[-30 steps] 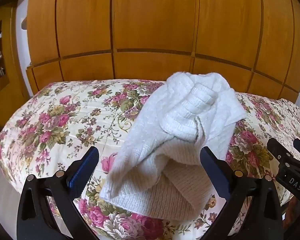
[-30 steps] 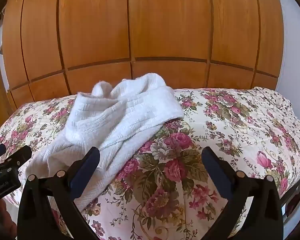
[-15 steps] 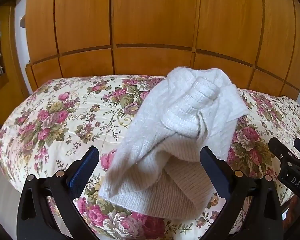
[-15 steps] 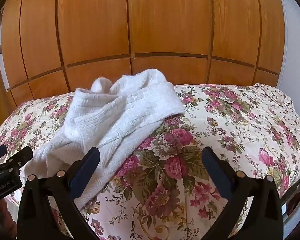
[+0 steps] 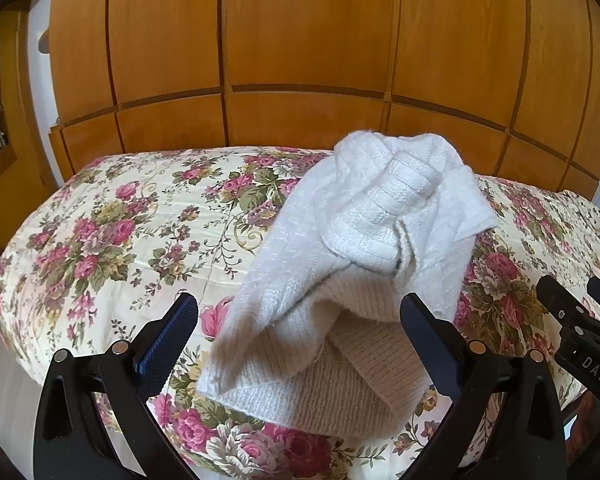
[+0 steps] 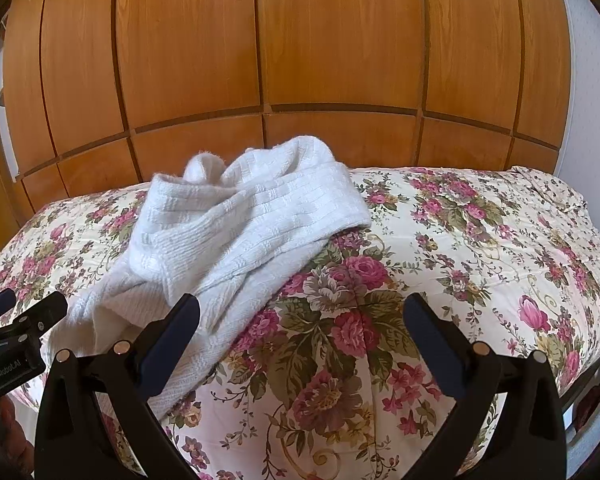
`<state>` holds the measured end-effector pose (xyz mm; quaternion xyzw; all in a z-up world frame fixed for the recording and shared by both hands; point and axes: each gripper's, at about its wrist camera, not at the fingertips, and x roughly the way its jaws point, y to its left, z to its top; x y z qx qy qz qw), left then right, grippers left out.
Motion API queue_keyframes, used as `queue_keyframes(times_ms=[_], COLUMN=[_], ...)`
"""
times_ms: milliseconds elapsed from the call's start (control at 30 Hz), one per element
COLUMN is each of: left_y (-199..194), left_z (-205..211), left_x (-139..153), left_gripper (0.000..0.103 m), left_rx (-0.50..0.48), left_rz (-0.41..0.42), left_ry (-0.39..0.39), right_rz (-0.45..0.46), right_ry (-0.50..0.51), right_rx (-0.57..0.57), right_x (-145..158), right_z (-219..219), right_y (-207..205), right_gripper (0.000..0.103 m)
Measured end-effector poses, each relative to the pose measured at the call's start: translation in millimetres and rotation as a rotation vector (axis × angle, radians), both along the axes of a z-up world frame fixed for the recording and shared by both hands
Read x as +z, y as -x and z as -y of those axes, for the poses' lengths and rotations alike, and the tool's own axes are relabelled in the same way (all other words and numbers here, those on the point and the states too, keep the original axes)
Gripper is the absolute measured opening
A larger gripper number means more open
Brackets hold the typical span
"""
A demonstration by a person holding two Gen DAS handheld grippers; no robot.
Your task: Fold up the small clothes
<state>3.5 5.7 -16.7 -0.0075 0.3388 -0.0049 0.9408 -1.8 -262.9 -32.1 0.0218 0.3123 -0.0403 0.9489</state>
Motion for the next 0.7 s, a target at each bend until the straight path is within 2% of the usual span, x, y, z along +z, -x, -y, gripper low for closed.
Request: queue_keyframes(times_ms=[167,300,333,400,467,600,633,700], left_y=[-3,-8,-10,-15,-21,-37,-41,-48], left_z=[-2,-19,-29,-42,-50,-61,-66,-79], left_x=[-1,-9,-14,-21,-25,-33,-37,-45], left_gripper=[0.100,0.100,0.100,0.100,0.100,0.100,0.100,0.100], left_rx=[-0.032,-0.105,-0.095,-0.036,-0.010,0.017,0.022,0.020], left_rz=[-0.005,-0.011,-0.017,-0.033,-0.036,-0.002,-0.010,-0.034], left_ry=[0.038,0.205,0.267,0.307,0.281,0.140,0.131,0.159], right_rz=[-0.020,-0.059,-0.064,-0.084,-0.114,-0.172,-0.184,-0.205], right_ry=[-0.016,-0.057,-0.063,-0.088,-0.111,-0.224,-0.253,-0.299], right_rx=[-0.007,-0.011,-0.013,-0.001,0.014,0.077,0.093,0.128], right_x=[-6,-17,-19,-28,-36,-53,-56,-63], right_z=[2,8,9,12,14,15,14,9], right_y=[-2,-7,-7,-9,-13,-20,-22,-29], right_gripper=[0.101,0.101,0.101,0.101,0.101,0.101,0.100,0.092])
